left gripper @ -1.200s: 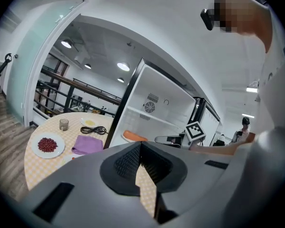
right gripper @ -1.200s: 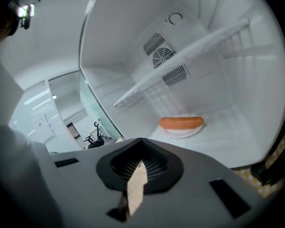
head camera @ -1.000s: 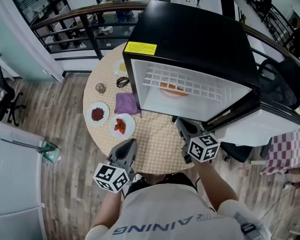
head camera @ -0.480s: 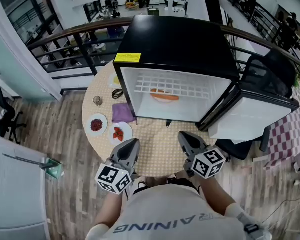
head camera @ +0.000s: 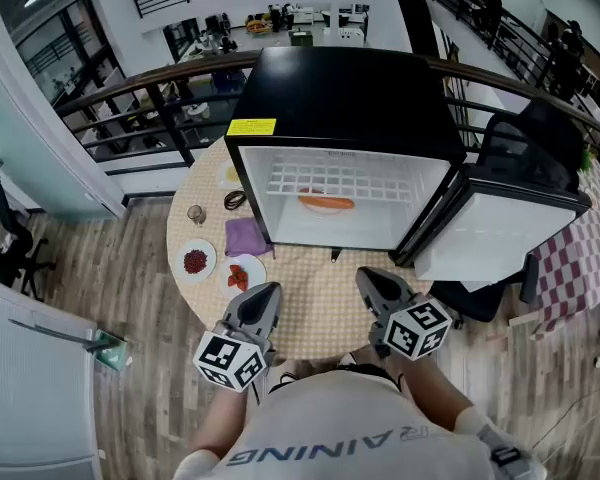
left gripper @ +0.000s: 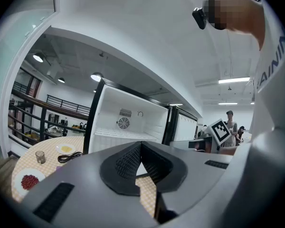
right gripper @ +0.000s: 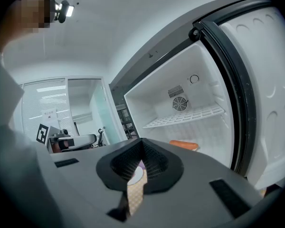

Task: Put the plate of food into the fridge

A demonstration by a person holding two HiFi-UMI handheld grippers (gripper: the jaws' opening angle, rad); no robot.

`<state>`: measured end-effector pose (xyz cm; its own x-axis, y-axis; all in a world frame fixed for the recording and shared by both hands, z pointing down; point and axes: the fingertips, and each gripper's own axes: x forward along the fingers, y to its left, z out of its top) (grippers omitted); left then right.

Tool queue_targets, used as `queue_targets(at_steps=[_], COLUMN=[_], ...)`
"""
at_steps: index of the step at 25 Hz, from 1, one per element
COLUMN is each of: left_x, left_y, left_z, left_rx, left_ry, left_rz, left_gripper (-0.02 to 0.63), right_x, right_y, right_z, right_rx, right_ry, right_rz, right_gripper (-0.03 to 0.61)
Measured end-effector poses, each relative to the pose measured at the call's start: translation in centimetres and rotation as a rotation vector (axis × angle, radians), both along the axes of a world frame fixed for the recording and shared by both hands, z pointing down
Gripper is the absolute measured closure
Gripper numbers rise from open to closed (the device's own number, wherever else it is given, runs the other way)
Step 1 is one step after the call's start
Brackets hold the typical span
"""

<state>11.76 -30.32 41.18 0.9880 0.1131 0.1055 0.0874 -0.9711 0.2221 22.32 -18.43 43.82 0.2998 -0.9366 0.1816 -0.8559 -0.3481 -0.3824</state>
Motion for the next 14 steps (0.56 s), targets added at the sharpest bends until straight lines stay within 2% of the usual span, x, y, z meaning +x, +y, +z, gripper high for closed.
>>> queue_targets(at_steps=[4,14], left_x=[-0.03,0.28], left_y=[0.01,0.5], left_z=[-0.03,0.29], left_rx=[-0.001,-0.011], left_ry=[0.004,-0.002], left_rz=[-0.001,-0.002], left_gripper=[0.604,0.604], right_x=[-0.06,-0.06], right_y=[-0.19,0.03], right_z=[0.17,0.84], right_rx=[0.009,-0.008], right_ry=[-0.035,-0.036], right_rz=[-0.012,-0.031], right_gripper=[0.558,0.558])
